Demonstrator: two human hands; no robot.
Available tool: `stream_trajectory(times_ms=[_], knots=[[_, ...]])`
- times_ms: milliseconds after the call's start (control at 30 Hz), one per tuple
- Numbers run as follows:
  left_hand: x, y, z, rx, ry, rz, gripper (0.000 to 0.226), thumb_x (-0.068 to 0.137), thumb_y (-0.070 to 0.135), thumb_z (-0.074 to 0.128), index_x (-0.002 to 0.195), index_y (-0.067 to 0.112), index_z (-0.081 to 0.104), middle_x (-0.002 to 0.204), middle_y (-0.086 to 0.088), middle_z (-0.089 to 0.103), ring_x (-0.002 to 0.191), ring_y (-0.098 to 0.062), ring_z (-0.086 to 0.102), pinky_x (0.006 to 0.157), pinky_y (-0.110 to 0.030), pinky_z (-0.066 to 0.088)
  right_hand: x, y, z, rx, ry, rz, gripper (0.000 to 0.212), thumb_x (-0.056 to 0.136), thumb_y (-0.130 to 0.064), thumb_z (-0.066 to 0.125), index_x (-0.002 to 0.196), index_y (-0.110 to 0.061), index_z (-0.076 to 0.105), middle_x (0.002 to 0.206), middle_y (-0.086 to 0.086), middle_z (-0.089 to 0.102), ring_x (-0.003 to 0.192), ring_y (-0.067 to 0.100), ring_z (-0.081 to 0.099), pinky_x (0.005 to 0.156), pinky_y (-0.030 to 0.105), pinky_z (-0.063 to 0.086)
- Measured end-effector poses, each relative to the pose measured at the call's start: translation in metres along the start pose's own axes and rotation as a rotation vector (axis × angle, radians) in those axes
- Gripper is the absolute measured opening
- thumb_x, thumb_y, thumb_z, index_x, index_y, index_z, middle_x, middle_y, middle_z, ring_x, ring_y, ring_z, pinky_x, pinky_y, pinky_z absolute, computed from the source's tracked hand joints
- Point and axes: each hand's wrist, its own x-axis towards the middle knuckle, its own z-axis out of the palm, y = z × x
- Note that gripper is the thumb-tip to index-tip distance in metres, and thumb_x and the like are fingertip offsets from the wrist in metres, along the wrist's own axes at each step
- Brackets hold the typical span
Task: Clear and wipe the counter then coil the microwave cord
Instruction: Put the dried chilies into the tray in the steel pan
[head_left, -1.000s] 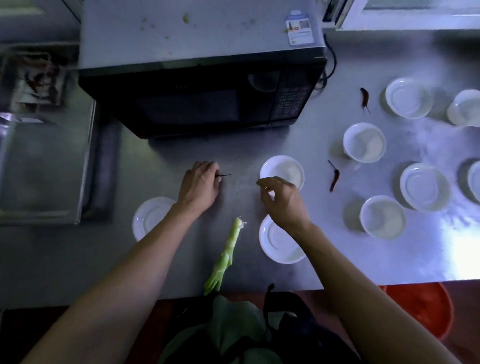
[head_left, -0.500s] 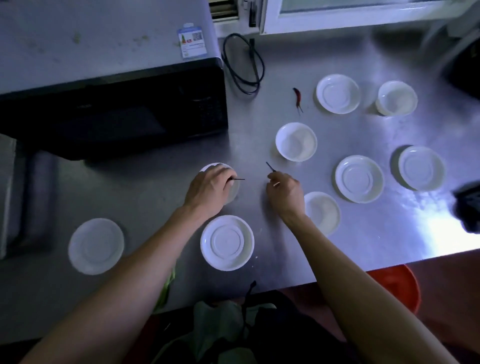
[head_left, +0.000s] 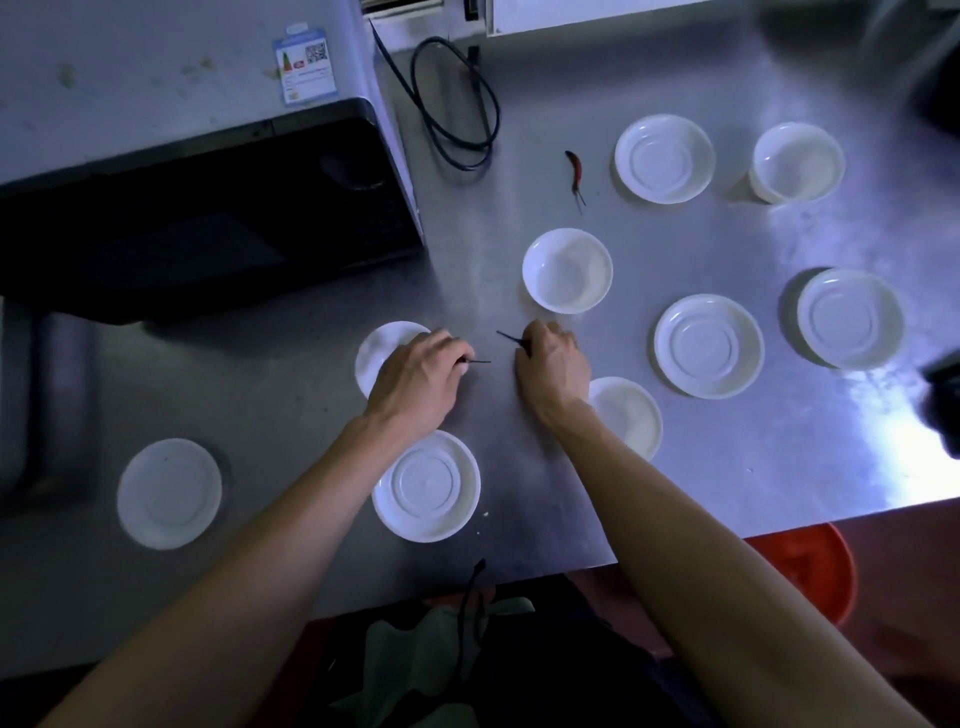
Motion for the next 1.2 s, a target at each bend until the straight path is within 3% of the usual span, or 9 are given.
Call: stream_trajectory(times_ms=[200, 400, 600, 967, 1100, 1200], knots=[[-0.014, -0.007, -0.004, -0.032, -0.023, -0.061, 0.010, 0.095, 0.011, 0.059, 0.100, 0.012, 0.067, 0.097, 0.000, 0.062, 0.094, -0.021, 0.058, 0.074, -0.041, 0.048, -0.004, -0.002, 0.005, -0.015, 0.015, -0.079, 0.018, 0.091, -0.006, 0.046, 0.100, -0.009, 0.061, 0.101, 0.010, 0.060, 0.097, 0.034, 0.052, 0.079, 0.040, 0.046], [-0.036, -0.021, -0.015, -0.025, 0.040, -0.099, 0.009, 0.093, 0.012, 0.060, 0.097, 0.017, 0.066, 0.094, 0.005, 0.060, 0.088, -0.019, 0.056, 0.064, -0.036, 0.046, -0.020, -0.023, 0.001, 0.148, 0.053, -0.106, 0.018, 0.090, -0.009, 0.049, 0.098, -0.010, 0.065, 0.097, 0.008, 0.060, 0.087, 0.034, 0.055, 0.073, 0.044, 0.052], [-0.077, -0.048, -0.032, -0.031, 0.126, -0.132, 0.011, 0.092, 0.011, 0.063, 0.099, 0.016, 0.069, 0.096, 0.001, 0.063, 0.095, -0.023, 0.059, 0.071, -0.038, 0.049, -0.052, -0.068, 0.005, 0.234, 0.137, -0.277, 0.018, 0.090, -0.005, 0.058, 0.101, -0.008, 0.072, 0.099, 0.013, 0.064, 0.082, 0.036, 0.059, 0.071, 0.044, 0.051], [-0.235, -0.134, -0.083, -0.075, 0.303, -0.214, 0.010, 0.094, 0.014, 0.061, 0.100, 0.014, 0.068, 0.098, -0.002, 0.063, 0.096, -0.025, 0.059, 0.074, -0.042, 0.049, -0.165, -0.194, 0.064, 0.186, 0.149, -0.556, 0.017, 0.084, -0.001, 0.061, 0.093, -0.009, 0.074, 0.086, 0.009, 0.070, 0.075, 0.030, 0.063, 0.064, 0.037, 0.051], [-0.301, -0.171, -0.100, -0.060, 0.348, -0.265, 0.010, 0.092, 0.015, 0.059, 0.097, 0.017, 0.068, 0.100, 0.000, 0.063, 0.098, -0.023, 0.058, 0.073, -0.034, 0.042, -0.211, -0.238, 0.090, 0.170, 0.161, -0.636, 0.017, 0.083, 0.000, 0.065, 0.094, -0.007, 0.075, 0.088, 0.011, 0.071, 0.074, 0.032, 0.064, 0.066, 0.042, 0.053], [-0.344, -0.194, -0.117, -0.052, 0.373, -0.331, 0.010, 0.092, 0.017, 0.059, 0.097, 0.019, 0.068, 0.101, -0.001, 0.062, 0.098, -0.027, 0.058, 0.073, -0.041, 0.049, -0.241, -0.273, 0.107, 0.160, 0.139, -0.689, 0.016, 0.083, -0.001, 0.065, 0.093, -0.007, 0.075, 0.088, 0.011, 0.071, 0.075, 0.031, 0.063, 0.067, 0.044, 0.053]])
